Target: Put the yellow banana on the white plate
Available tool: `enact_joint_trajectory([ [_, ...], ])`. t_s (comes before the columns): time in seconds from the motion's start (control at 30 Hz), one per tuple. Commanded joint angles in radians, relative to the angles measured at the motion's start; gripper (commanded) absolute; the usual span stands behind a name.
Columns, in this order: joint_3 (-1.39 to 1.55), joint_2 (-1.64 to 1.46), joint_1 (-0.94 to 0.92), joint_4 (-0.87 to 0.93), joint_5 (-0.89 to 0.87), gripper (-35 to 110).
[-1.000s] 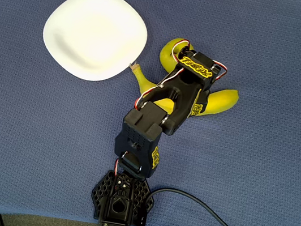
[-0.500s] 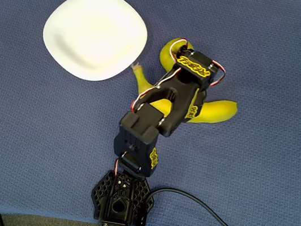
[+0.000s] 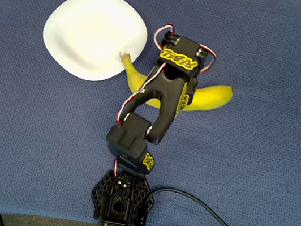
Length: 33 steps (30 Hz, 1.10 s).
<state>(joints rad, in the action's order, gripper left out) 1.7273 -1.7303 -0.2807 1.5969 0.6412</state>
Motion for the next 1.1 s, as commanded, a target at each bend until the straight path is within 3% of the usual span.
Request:
enact_joint_trajectory([
  [0.0,-0.103,-0.166,0.040,0.060,-0.043,0],
  [0.17,-0.012,-0.291,0.135,0.057,-0.107,0],
  [0.5,0.169,-0.419,0.367,-0.135,-0.242,0],
  [0.9,0.230,-0.199,0.456,-0.482,-0.324,0],
  [1.07,0.155,-0.112,0.512,-0.518,-0.350,0],
])
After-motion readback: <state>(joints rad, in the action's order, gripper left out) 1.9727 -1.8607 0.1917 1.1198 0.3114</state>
